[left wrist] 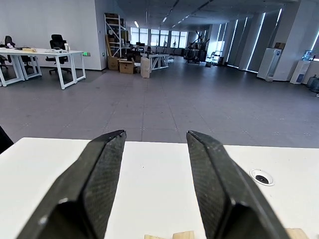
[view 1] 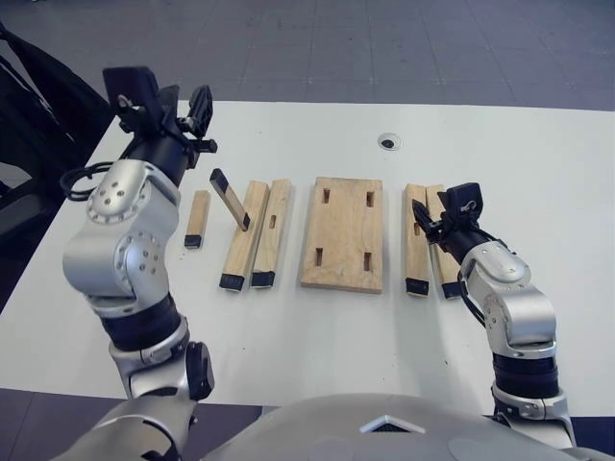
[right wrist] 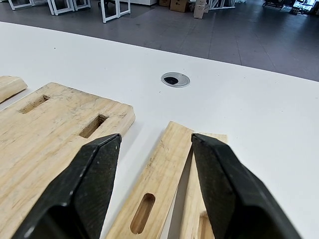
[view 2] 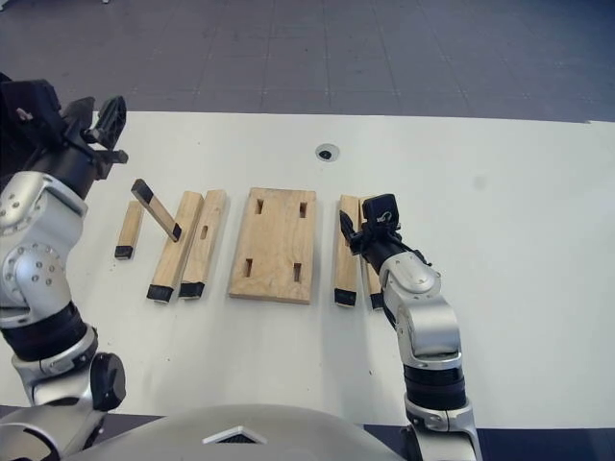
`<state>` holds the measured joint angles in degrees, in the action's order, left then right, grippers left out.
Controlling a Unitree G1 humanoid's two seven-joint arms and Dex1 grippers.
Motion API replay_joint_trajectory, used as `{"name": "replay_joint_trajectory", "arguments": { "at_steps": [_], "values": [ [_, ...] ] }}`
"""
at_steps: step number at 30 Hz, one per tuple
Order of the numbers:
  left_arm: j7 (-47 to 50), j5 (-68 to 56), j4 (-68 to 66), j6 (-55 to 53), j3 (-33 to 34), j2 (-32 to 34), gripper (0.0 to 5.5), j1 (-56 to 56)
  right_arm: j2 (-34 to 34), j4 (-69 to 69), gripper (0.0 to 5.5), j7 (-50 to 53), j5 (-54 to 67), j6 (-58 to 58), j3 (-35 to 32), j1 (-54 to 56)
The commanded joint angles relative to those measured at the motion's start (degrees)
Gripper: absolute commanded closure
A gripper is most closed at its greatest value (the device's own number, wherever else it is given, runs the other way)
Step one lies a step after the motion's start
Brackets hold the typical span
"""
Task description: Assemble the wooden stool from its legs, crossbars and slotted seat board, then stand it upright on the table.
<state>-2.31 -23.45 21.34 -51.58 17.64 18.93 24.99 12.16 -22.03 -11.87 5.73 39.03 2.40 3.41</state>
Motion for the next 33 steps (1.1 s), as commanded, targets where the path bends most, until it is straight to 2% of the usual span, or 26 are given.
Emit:
{"name": "replay_joint_trajectory", "arguments": {
  "at_steps": [1, 6, 16, 24, 26, 33],
  "values": [
    [-1.33, 0.12, -7.67, -0.73, -0.92, -0.33, 3.25, 1.71, 0.18, -0.38, 2.91, 0.16, -0.21, 0.15, 0.24, 0.3],
    [-0.88, -0.03, -8.0, -0.96, -1.46, -1.19, 3.25, 1.49, 0.03, -0.73, 2.91, 0.53, -0.22, 0.24, 0.23, -0.18],
    [1.64, -0.21, -6.98, 0.54, 2.42, 1.23, 3.25, 14.41, 0.16, -1.05, 2.91, 0.52, -0.06, 0.32, 0.49, -0.5],
    [0.06, 2.27, -17.01, -3.63, -4.44, -4.03, 3.25, -4.54, -0.1, -0.71, 2.91, 0.74, -0.1, 0.2, 0.71, -0.31],
    [0.0, 2.41, -17.68, -3.6, -4.26, -4.44, 3.25, -6.07, -0.15, -0.82, 2.91, 0.83, -0.1, 0.19, 0.66, -0.46],
    [1.02, 0.22, -10.73, 2.35, 0.97, -2.03, 3.25, 9.98, -0.25, -0.93, 2.91, 1.07, -0.12, 0.04, 0.72, -1.11]
  ]
}}
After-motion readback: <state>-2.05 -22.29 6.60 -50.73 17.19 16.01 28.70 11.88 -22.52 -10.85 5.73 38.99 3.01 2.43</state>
